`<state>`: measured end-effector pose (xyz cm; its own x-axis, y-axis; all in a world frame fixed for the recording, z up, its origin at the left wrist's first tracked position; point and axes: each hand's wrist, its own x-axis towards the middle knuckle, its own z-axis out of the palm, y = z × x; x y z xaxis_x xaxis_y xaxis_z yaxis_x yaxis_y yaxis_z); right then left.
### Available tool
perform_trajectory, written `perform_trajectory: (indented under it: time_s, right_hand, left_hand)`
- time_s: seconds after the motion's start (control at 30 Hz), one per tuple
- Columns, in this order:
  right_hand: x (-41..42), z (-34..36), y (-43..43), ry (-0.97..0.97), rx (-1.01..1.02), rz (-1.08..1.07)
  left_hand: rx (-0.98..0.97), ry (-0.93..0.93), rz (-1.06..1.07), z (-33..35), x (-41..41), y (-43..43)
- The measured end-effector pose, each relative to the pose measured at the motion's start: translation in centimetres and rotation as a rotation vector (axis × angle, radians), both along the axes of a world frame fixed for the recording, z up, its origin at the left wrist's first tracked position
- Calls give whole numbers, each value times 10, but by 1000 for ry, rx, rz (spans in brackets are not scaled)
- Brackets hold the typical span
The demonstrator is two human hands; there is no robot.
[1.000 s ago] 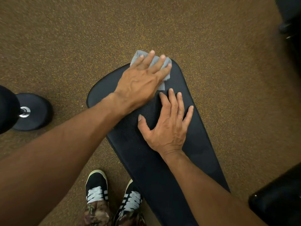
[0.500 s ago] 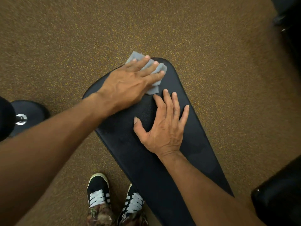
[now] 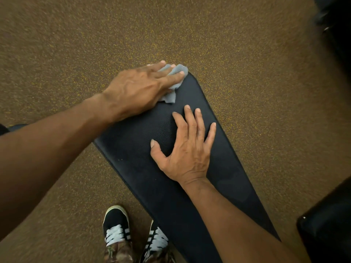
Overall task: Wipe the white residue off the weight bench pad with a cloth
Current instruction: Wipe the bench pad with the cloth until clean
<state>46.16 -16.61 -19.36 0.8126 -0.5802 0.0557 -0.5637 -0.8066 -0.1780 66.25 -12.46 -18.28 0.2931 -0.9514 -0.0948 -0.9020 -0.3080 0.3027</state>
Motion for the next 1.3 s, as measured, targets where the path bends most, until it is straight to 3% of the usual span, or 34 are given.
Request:
perform_trajectory:
  time_s: [0.13,0.4,0.6,0.8,1.0,1.17,1.3]
  right_hand:
    - [0,0,0,-8,2,-5]
    - [-1,0,-1,3,25,-6]
    - [0,1,0,1,33,-8]
    - [0,0,-1,0,37,-3]
    - [0,0,-2,2,25,-2]
    - [0,-1,-1,-2,12,-6]
    - [0,-1,-1,-8,11,-3]
  left_hand:
    - [48,59,95,3,-12,-38]
    - [-29,-51,-236,6,3,-16]
    - [37,-18,44,10,-10,-74]
    - [-67,-86,-278,10,-15,-77]
    - [7,-141,5,-1,6,-69]
    - [-88,-63,-260,-3,-32,-57]
    - [-78,-42,-111,-6,-22,-39]
